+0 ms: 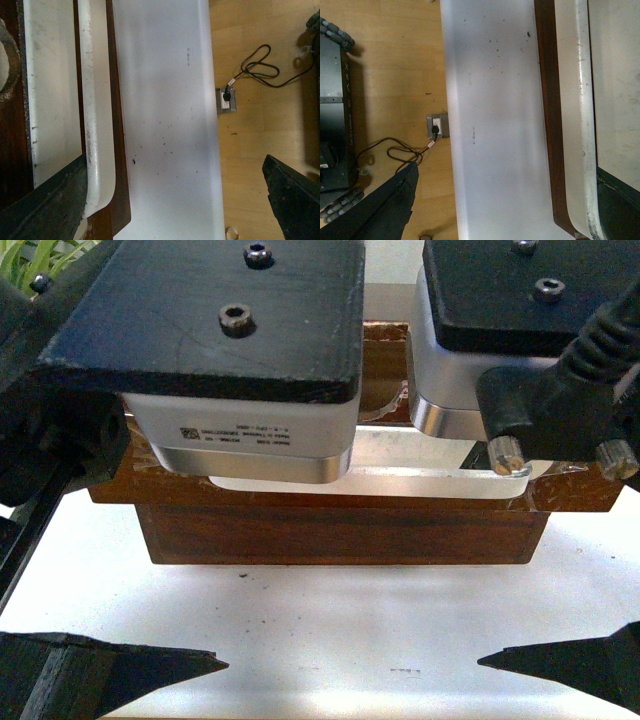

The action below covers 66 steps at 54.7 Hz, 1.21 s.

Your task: Open drawer

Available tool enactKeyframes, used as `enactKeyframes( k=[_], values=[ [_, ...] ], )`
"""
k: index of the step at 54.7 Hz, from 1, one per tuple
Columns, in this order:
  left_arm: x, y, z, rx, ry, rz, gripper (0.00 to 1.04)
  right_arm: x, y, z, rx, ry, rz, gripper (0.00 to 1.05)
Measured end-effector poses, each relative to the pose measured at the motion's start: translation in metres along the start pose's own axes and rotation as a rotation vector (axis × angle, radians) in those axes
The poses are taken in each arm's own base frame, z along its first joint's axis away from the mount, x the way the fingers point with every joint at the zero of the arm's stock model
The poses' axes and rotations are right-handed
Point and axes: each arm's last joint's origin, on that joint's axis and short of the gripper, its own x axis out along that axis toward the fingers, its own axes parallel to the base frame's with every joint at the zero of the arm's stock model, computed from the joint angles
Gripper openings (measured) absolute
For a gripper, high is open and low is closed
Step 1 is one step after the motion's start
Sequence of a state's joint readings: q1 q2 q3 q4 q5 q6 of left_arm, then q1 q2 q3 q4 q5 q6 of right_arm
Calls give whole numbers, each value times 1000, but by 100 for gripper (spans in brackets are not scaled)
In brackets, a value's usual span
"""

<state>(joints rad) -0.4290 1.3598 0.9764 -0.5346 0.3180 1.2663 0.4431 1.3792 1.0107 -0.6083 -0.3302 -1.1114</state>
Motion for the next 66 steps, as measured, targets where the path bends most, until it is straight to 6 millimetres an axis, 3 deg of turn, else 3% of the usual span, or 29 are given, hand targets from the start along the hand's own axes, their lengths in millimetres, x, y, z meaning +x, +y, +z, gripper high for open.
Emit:
enactKeyframes(
  k=[12,30,43,52,58,66],
  values=[
    [-11,-1,-2,-43,-69,68,98,-7,6,-2,3,-61,-54,96],
    [-56,7,4,-101,-219,319,98,-43,8,0,-14,-190,-263,96],
    [-72,-5,-18,-246,-261,548,98,-72,20,-21,71,-304,-450,96],
    [-80,-23,-40,-467,-261,754,98,-93,42,-43,173,-385,-635,96],
    [-76,-50,-56,-631,-188,857,98,-104,58,-59,260,-432,-745,96],
    [-81,-93,-77,-1022,-225,910,98,-101,94,-90,453,-472,-846,96]
  ],
)
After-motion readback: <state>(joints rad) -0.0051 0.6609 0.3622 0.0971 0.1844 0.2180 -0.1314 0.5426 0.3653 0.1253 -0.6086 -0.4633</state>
